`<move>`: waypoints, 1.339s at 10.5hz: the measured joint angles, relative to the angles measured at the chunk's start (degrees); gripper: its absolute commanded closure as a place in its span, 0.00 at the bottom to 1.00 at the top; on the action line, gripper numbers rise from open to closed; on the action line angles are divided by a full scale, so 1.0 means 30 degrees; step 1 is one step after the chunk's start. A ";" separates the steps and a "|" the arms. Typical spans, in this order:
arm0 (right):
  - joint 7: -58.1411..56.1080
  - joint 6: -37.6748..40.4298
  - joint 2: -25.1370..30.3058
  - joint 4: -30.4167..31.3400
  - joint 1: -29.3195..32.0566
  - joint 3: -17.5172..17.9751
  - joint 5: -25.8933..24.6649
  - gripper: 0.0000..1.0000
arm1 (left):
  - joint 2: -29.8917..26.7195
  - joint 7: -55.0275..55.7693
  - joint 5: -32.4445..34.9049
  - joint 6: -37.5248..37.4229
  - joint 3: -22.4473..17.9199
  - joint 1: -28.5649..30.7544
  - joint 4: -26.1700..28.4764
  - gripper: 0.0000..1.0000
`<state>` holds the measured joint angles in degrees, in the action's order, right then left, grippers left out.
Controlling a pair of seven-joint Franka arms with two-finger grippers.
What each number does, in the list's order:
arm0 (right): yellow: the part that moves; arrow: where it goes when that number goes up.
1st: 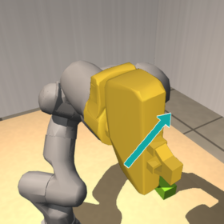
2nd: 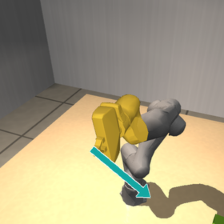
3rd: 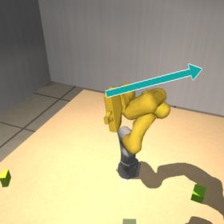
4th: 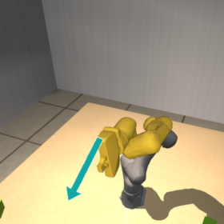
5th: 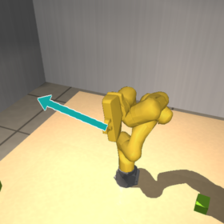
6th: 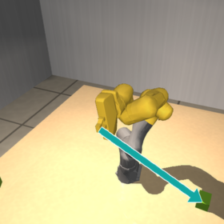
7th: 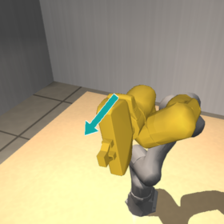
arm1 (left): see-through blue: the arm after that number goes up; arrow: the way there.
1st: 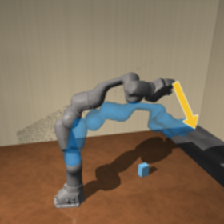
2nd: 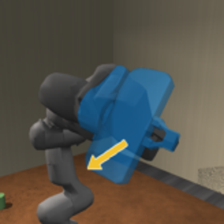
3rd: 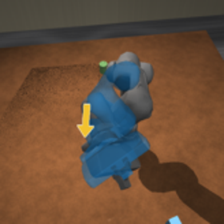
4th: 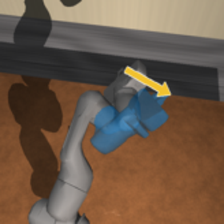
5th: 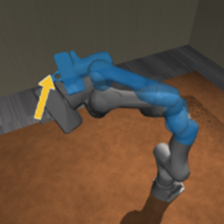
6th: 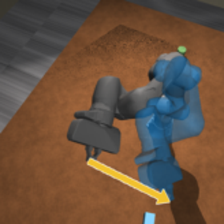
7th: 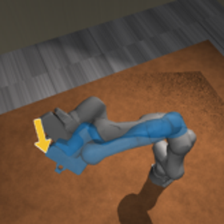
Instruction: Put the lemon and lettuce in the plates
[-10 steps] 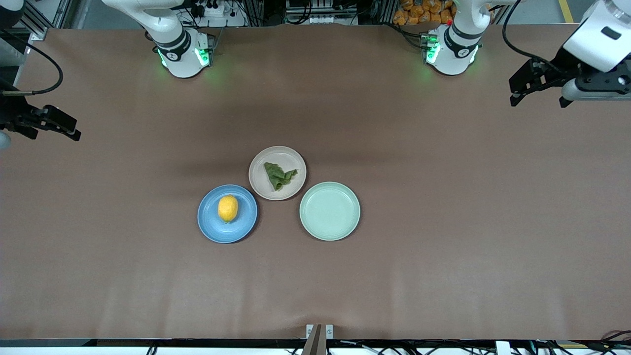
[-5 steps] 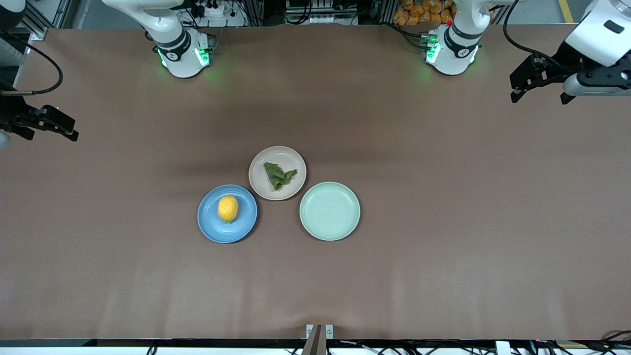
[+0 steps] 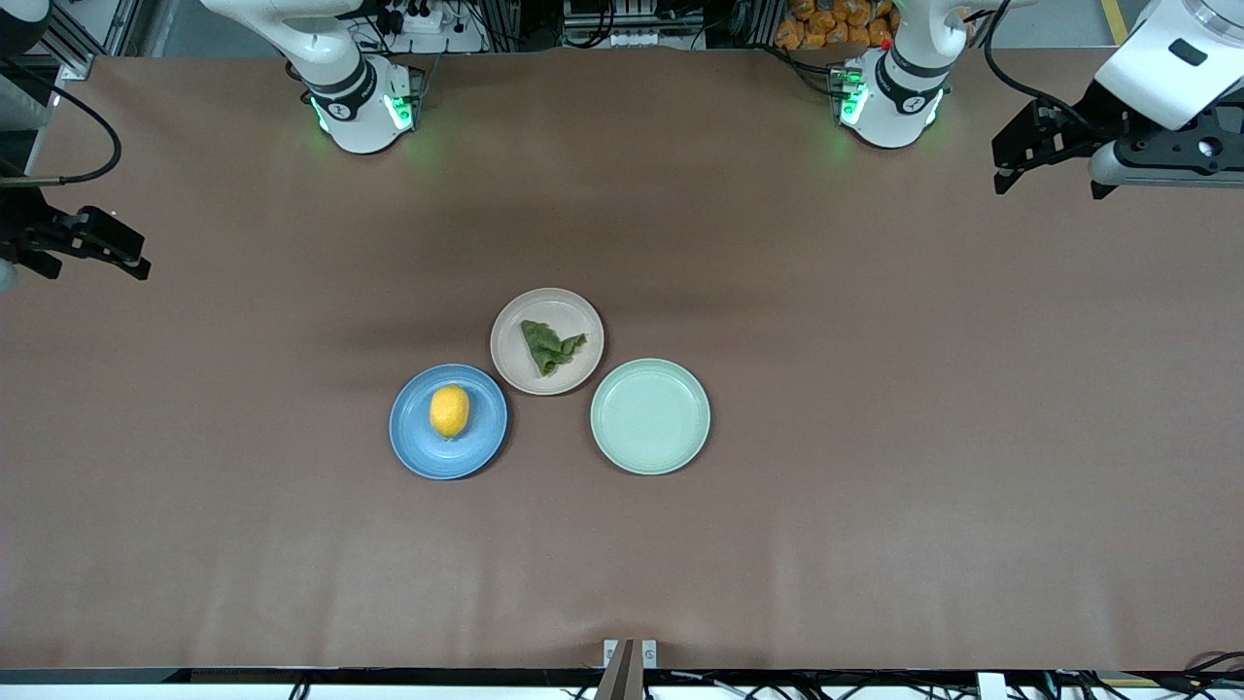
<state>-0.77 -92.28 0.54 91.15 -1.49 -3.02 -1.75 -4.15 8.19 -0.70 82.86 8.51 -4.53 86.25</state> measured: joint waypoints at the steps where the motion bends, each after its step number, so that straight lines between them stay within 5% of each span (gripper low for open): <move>1: -0.0005 -0.0019 -0.0001 -0.0024 -0.0006 0.0027 0.0000 0.00 | 0.0013 0.0000 -0.0117 0.0000 -0.0002 0.0015 0.0000 0.00; 14: -0.0014 -0.0005 -0.0153 -0.0964 -0.0010 0.0103 0.0000 0.00 | 0.0996 -0.0006 -0.0141 0.0770 -0.0033 0.0036 -0.0022 0.00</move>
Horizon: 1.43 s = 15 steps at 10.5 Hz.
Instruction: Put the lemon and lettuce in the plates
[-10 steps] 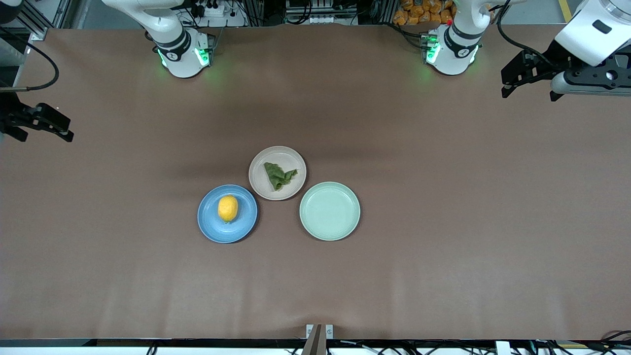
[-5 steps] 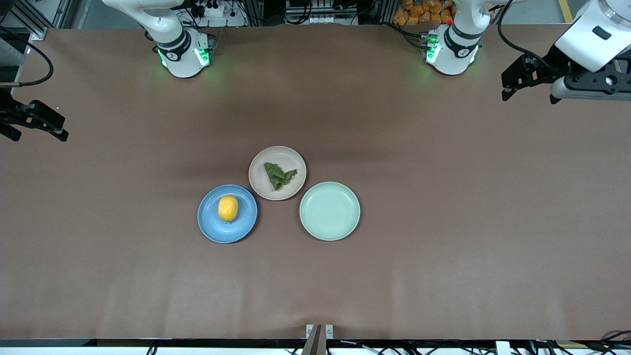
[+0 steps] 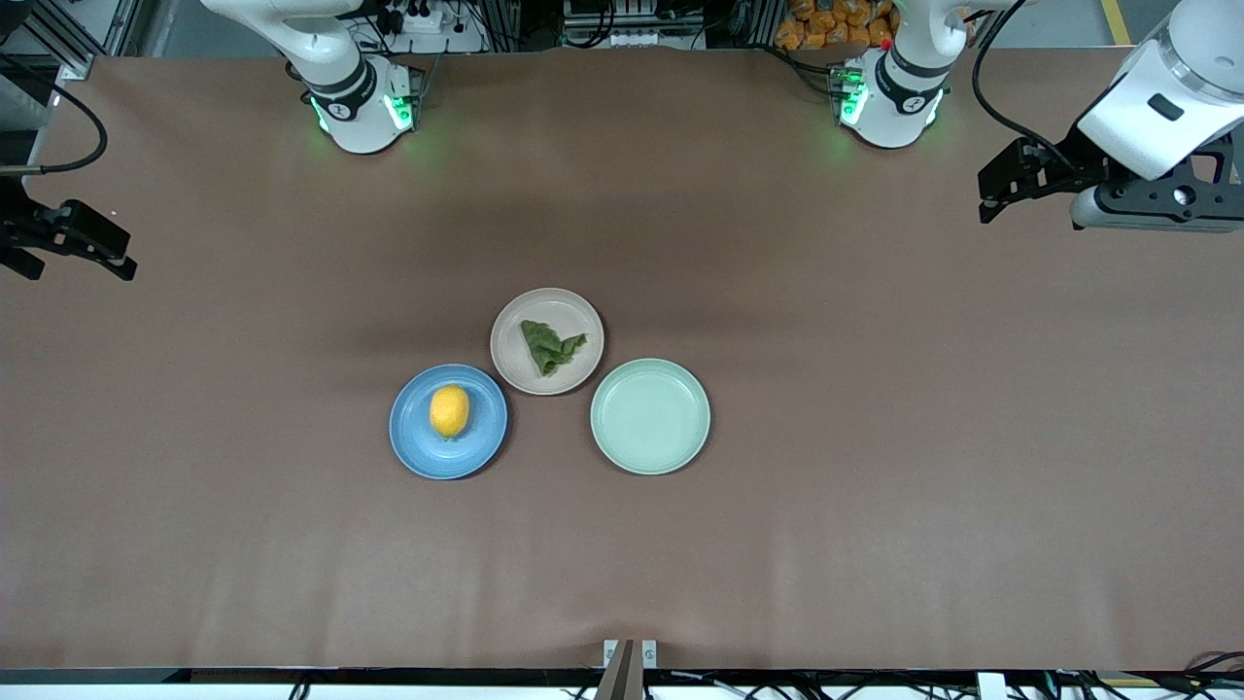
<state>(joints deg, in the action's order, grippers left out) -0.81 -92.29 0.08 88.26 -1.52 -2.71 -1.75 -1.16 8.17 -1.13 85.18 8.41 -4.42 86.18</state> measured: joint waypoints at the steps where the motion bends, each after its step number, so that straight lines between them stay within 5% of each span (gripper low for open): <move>1: 0.0001 0.0001 -0.0003 0.0000 0.0000 0.0000 0.0000 0.00 | 0.0000 0.0000 0.0000 0.0000 0.0001 -0.0002 -0.0032 0.00; 15: 0.0006 0.0345 -0.0034 0.0000 0.0022 -0.0086 0.0000 0.00 | -0.0001 -0.0002 0.0250 0.0774 -0.0011 0.0047 -0.0190 0.00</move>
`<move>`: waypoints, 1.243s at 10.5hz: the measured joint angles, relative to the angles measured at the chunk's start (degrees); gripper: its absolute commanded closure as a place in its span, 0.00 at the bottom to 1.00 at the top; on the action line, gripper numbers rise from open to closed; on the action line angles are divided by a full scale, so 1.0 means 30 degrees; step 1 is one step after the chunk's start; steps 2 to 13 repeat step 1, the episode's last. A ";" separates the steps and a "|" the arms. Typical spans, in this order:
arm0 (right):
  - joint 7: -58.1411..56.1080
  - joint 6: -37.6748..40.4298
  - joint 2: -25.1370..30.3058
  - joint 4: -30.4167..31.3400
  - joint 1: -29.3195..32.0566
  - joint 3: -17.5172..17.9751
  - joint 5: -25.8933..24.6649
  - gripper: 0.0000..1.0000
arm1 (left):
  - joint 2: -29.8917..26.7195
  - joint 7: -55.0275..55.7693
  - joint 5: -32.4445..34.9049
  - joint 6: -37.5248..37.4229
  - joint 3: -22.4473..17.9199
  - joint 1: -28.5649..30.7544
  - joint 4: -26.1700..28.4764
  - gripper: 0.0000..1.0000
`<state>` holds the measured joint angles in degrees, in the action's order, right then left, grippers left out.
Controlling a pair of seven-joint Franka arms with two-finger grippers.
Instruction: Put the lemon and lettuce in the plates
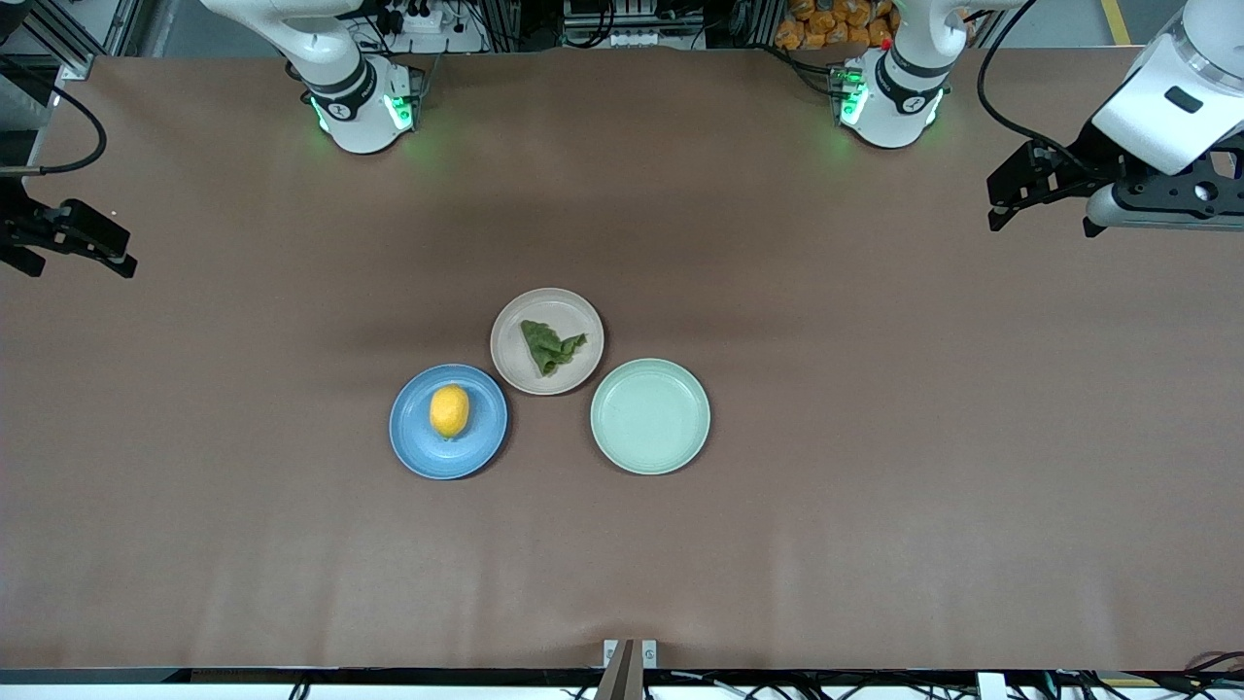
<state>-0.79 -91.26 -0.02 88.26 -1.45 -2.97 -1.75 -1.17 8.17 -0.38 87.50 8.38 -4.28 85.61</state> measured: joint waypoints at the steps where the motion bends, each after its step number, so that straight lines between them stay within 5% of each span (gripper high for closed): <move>1: 0.0002 0.0000 -0.0001 0.0000 0.0000 0.0000 0.0000 0.00 | -0.0002 0.0000 -0.0001 0.0000 0.0000 0.0000 -0.0010 0.00; 13: 0.0002 0.0000 -0.0001 0.0000 0.0000 0.0000 0.0000 0.00 | -0.0002 0.0000 -0.0001 0.0000 0.0000 0.0000 -0.0010 0.00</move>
